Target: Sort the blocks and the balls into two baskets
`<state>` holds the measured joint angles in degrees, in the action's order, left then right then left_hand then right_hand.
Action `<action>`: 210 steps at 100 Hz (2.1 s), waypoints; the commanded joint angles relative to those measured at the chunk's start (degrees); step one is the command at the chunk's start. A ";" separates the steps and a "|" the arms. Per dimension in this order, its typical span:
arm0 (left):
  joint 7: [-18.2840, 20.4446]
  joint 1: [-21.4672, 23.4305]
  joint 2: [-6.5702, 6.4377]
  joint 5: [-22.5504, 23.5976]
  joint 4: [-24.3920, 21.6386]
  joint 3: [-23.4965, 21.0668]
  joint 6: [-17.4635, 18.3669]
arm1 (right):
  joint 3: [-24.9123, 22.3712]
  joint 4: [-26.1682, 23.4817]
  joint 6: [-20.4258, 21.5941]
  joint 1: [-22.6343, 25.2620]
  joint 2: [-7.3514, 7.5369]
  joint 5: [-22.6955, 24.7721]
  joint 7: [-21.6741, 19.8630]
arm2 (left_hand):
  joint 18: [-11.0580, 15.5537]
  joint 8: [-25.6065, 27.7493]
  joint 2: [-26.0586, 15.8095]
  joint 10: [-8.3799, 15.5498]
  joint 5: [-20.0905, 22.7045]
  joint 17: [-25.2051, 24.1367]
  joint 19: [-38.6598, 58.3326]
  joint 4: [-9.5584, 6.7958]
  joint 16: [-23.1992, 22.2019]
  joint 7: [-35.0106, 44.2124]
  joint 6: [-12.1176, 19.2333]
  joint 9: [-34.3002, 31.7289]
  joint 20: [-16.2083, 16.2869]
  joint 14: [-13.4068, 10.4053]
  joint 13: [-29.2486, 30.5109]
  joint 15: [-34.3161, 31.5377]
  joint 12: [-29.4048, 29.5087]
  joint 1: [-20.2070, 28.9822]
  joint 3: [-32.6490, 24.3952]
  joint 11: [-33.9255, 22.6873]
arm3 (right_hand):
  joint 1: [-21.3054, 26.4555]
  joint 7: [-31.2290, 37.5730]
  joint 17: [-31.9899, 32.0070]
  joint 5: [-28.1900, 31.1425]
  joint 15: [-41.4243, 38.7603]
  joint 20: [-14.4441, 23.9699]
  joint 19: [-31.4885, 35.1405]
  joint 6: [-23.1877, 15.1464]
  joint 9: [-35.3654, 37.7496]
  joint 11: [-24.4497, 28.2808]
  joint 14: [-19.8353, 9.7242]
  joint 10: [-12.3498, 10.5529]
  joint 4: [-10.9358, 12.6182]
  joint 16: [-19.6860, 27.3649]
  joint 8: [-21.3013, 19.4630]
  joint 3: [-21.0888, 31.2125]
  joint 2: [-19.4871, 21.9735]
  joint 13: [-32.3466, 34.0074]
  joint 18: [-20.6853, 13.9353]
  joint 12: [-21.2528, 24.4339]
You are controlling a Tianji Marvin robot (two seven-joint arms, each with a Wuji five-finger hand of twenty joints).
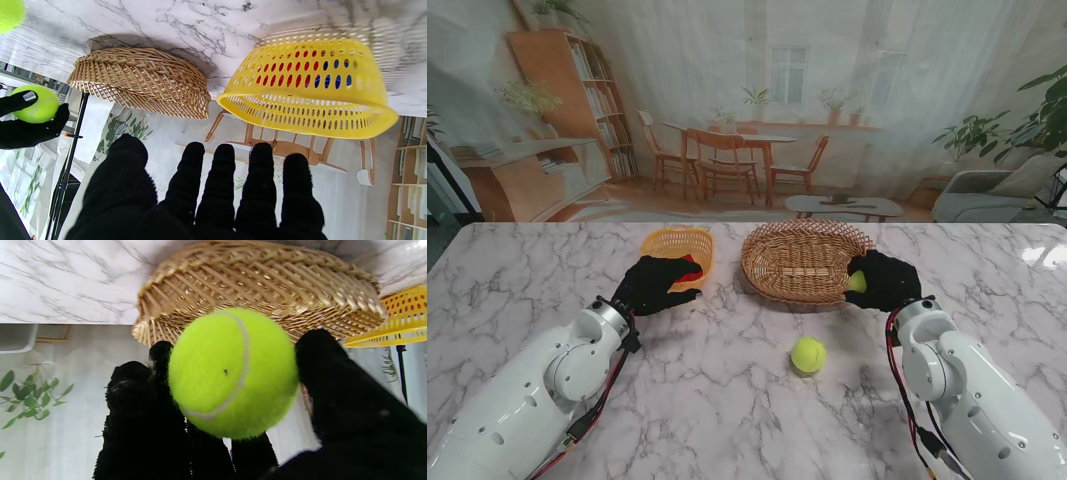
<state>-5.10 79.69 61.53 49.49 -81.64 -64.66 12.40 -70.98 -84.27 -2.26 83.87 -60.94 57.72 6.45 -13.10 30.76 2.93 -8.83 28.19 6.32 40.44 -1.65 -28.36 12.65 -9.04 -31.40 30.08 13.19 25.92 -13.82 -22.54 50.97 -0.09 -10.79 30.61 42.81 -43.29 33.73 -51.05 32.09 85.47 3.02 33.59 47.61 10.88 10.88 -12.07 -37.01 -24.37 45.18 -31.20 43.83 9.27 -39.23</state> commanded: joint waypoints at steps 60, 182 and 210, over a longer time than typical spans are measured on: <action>1.11 -0.05 -0.07 0.50 0.26 0.24 0.41 | 12.52 11.28 2.77 -18.95 -0.91 -6.81 -5.33 | -1.46 -0.60 -2.48 0.42 -1.21 -1.06 -1.35 1.11 -0.12 -0.99 0.22 0.23 1.14 -0.25 -0.60 1.10 -0.76 0.17 1.23 0.37 | 8.44 5.50 1.62 0.64 -3.42 0.30 -0.84 -3.08 1.25 2.69 -3.97 -2.15 1.66 -0.96 0.89 5.04 3.01 1.74 -2.21 -0.55; 1.37 -0.20 -0.33 2.07 0.18 0.58 -0.12 | 18.12 16.90 0.13 -23.52 -1.06 -8.94 -7.49 | -1.69 -0.59 -2.51 0.38 -1.06 -1.14 -1.36 1.12 -0.17 -0.91 0.24 0.03 1.24 -0.16 -0.52 1.09 -0.77 0.14 1.24 0.33 | -9.44 -15.87 29.80 -7.03 25.59 -1.53 -21.44 -2.66 -12.03 -14.66 -1.98 -0.94 7.73 13.82 -3.96 -6.65 9.97 -15.11 7.94 17.00; 1.44 -0.17 -0.35 2.15 0.12 0.56 -0.13 | 10.47 6.94 4.74 -16.04 -0.05 -5.21 -9.04 | -1.70 -0.58 -2.49 0.41 -1.03 -1.12 -1.40 1.12 -0.17 -0.90 0.23 0.00 1.23 -0.21 -0.48 1.07 -0.77 0.17 1.23 0.34 | -9.01 -16.47 30.41 -6.01 27.93 -2.29 -22.76 -2.91 -11.31 -15.32 -1.57 -0.87 8.25 14.86 -4.20 -9.14 11.43 -15.17 8.53 17.58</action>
<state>-4.53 79.59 61.21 51.53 -81.50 -64.26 12.42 -60.40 -75.91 2.00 66.45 -61.46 51.87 -2.80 -13.13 30.76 2.93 -8.80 28.19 6.32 40.42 -1.65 -28.36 12.62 -9.04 -31.40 30.54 13.17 25.92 -13.82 -22.54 50.97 -0.09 -10.79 22.28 27.55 -13.94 28.26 -27.09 30.74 63.62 0.58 22.80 33.71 8.71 9.79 -5.46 -23.04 -27.36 37.25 -21.76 29.75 16.37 -22.23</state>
